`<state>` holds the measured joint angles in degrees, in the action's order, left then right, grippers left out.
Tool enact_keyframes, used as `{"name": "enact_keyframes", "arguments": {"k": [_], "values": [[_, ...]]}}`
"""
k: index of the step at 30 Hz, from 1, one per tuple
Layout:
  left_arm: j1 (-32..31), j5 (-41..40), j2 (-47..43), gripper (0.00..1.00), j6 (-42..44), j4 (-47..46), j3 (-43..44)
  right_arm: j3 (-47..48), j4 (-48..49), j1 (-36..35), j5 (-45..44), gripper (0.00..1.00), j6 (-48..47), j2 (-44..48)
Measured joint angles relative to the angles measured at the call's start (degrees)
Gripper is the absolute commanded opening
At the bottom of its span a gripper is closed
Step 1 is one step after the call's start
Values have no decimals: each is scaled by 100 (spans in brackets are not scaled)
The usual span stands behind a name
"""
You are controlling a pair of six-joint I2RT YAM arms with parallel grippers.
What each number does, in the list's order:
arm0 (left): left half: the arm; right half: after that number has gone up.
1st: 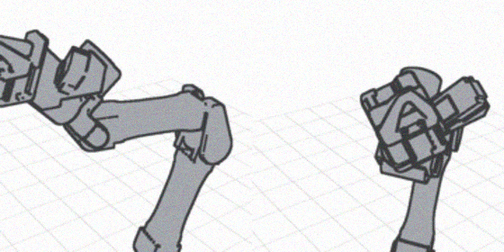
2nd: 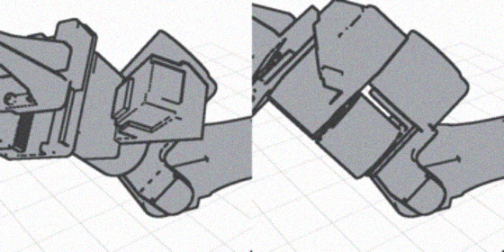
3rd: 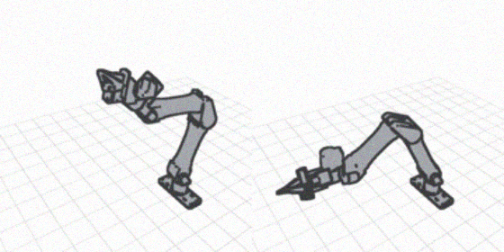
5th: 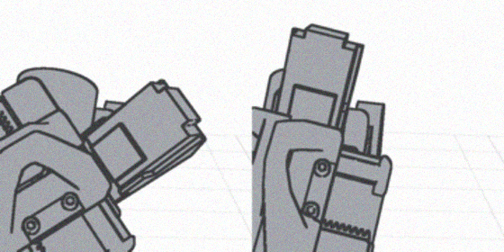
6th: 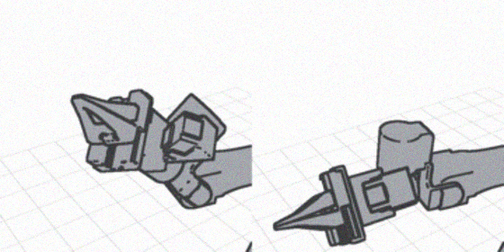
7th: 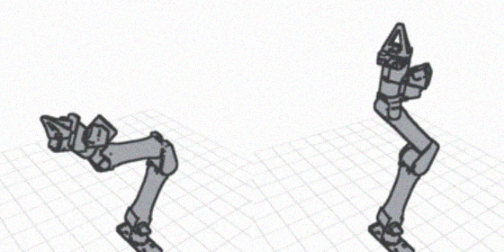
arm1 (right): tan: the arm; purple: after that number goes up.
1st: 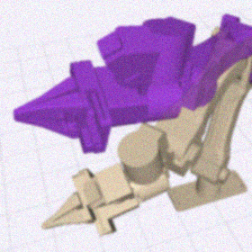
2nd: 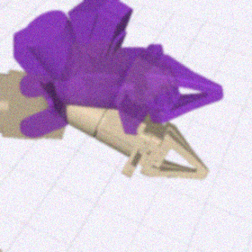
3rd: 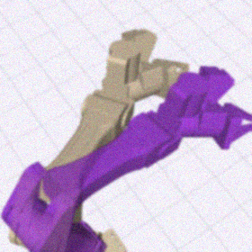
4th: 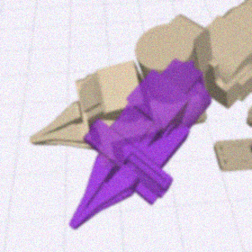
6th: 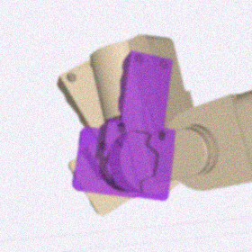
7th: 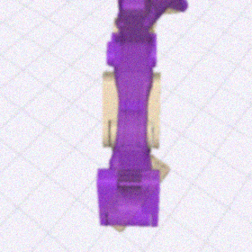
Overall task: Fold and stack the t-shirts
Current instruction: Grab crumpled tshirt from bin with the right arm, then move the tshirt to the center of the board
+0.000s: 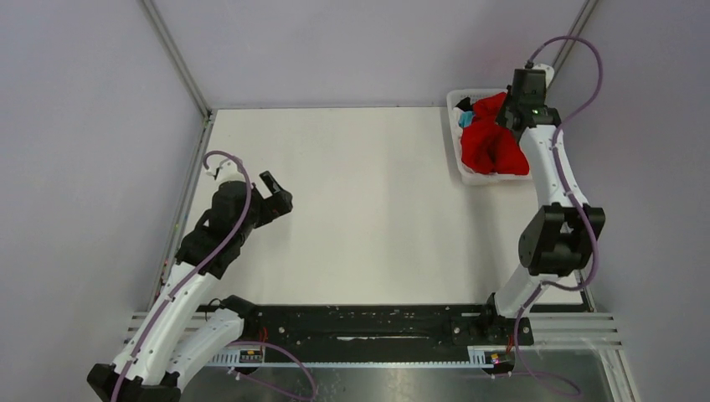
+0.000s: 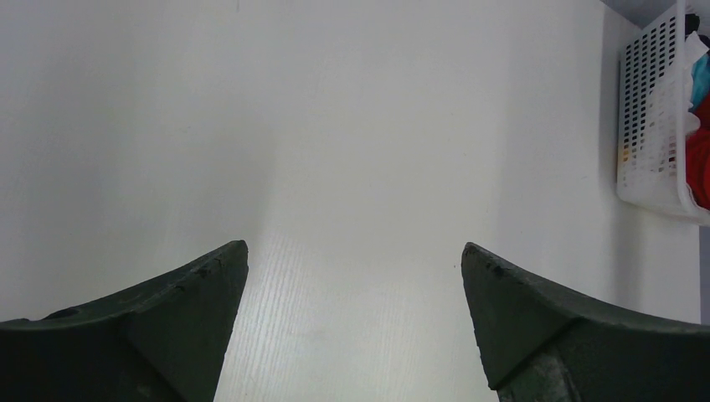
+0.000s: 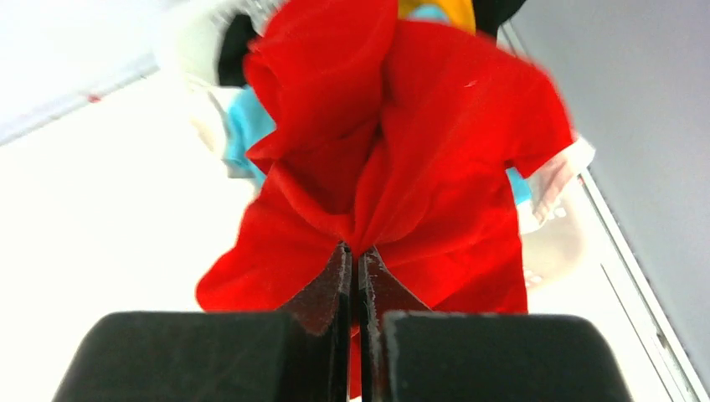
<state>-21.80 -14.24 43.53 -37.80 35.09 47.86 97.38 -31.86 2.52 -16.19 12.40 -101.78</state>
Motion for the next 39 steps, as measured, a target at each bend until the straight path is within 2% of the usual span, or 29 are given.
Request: {"name": "enact_keyframes", "arguments": {"k": [7,16,24,29,31,32,34,36,37,39], "values": [[0,-7,-199,99,-20,2,0,-184,343,26,999,0,85,1436],[-4,-2,-413,99,-85,20,0,306,675,-63,3327,0,1062,2601],[-4,-138,-492,99,-299,326,20,1086,859,-1711,4513,0,1305,2997],[-4,-337,-481,99,-476,686,111,675,1272,-2031,4763,0,1473,3228],[-4,-385,-494,99,-542,769,133,208,1447,-2208,4822,0,1480,3327],[-4,-400,-498,99,-577,815,133,-173,1526,-2275,4815,2,1486,3416],[-4,-411,-525,99,-632,909,133,-1023,1620,-2321,4656,20,1467,3622],[-4,-415,-529,99,-688,925,131,-2105,1694,-2326,4216,47,1419,3851],[-4,-413,-529,99,-710,925,131,-2754,1661,-2326,3853,65,1381,3941],[-4,-407,-501,99,-737,927,129,-3696,1425,-2328,3008,89,1333,3910]]}}
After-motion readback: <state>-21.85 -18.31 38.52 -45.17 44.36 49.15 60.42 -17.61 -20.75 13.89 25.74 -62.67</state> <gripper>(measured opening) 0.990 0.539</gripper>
